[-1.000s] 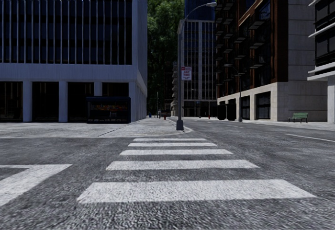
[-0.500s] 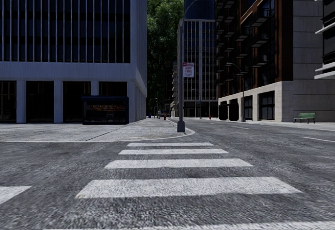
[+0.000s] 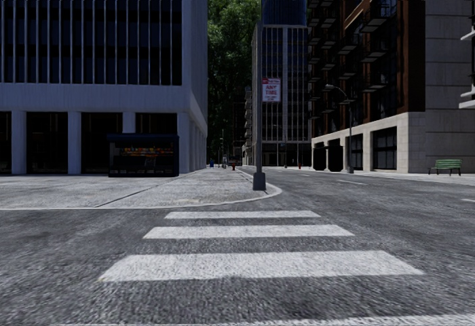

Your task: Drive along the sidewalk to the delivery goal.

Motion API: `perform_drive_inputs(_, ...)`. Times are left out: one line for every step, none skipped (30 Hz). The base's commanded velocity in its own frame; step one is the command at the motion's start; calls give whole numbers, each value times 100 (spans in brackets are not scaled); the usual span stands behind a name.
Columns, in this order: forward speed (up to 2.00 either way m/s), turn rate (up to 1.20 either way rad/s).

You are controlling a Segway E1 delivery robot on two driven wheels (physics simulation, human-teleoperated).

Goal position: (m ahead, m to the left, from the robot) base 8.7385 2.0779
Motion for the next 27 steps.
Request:
perform_drive_inputs(200, 6)
perform_drive_inputs(200, 7)
perform_drive_inputs(200, 7)
perform_drive_inputs(200, 8)
perform_drive_inputs(200, 9)
perform_drive_inputs(200, 9)
perform_drive_inputs(200, 9)
perform_drive_inputs(200, 10)
perform_drive_inputs(200, 11)
perform_drive_inputs(200, 11)
perform_drive_inputs(200, 15)
perform_drive_inputs(200, 18)
perform_drive_inputs(200, 18)
perform_drive_inputs(200, 23)
perform_drive_inputs(200, 26)
perform_drive_inputs(200, 27)
perform_drive_inputs(200, 27)
perform_drive_inputs(200, 27)
perform_drive_inputs(200, 27)
perform_drive_inputs(200, 27)
perform_drive_inputs(200, 27)
perform_drive_inputs(200, 27)
perform_drive_inputs(200, 27)
perform_drive_inputs(200, 27)
perform_drive_inputs(200, 27)
perform_drive_inputs(200, 27)
perform_drive_inputs(200, 27)
